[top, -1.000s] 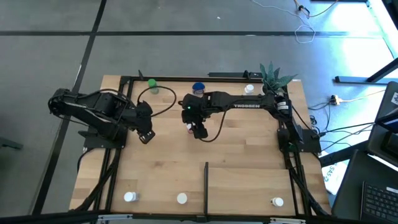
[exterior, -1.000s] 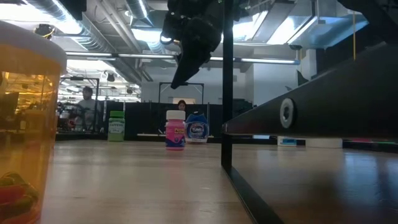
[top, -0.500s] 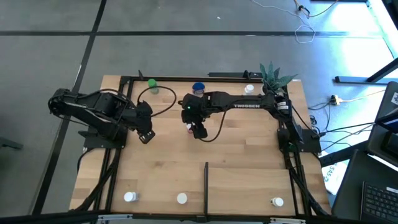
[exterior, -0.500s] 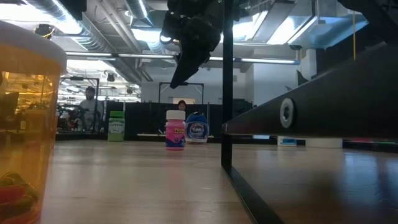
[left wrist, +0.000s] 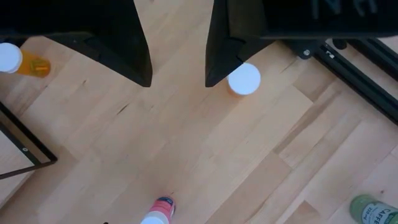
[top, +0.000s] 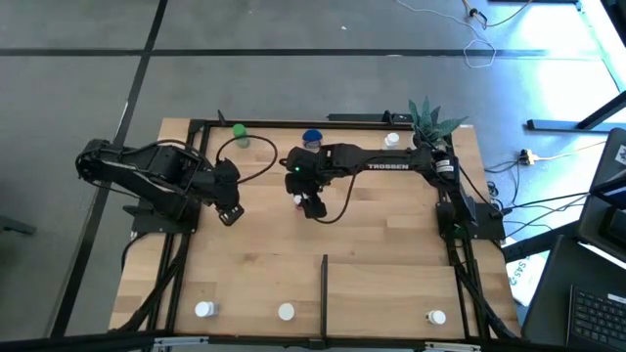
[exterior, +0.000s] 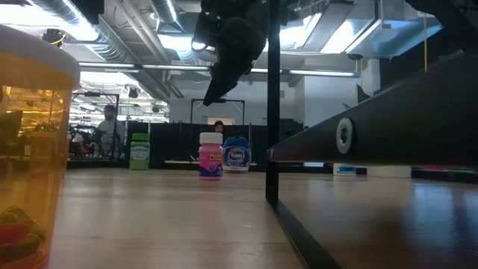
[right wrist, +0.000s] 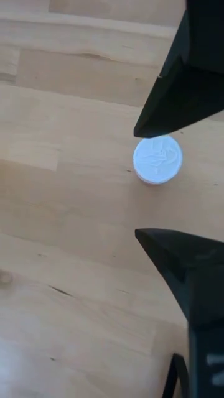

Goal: Pick and place medicine bottles onto shelf by color
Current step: Put the pink pill bottle onto the shelf

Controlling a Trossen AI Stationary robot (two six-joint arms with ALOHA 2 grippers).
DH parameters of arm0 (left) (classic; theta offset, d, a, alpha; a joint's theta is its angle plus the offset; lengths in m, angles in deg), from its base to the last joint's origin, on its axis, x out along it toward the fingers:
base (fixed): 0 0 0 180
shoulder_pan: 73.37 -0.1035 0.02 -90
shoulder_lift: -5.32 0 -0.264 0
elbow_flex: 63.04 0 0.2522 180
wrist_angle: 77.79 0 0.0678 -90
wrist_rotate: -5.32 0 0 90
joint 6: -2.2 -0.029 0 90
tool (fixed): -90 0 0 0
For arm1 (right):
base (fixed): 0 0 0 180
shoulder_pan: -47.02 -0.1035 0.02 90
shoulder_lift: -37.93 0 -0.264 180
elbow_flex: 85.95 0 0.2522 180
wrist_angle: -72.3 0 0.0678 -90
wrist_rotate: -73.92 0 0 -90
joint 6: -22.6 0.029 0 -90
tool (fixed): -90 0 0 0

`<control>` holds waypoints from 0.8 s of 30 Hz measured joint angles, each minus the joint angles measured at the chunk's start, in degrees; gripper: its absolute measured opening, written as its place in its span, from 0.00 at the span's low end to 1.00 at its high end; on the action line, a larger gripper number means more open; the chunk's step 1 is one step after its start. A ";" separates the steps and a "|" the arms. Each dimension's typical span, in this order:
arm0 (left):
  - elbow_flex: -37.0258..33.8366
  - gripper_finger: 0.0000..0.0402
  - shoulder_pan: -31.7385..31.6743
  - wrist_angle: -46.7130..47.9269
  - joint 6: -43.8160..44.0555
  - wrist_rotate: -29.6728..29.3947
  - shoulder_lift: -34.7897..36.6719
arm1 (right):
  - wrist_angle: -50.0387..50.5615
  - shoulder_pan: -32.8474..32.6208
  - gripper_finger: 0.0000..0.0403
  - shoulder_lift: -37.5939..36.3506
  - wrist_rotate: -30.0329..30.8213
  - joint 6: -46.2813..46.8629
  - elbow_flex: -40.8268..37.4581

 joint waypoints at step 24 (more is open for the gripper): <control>0.00 0.36 0.00 -0.37 0.01 -0.02 0.00 | -0.99 1.16 0.70 5.31 3.70 0.13 0.07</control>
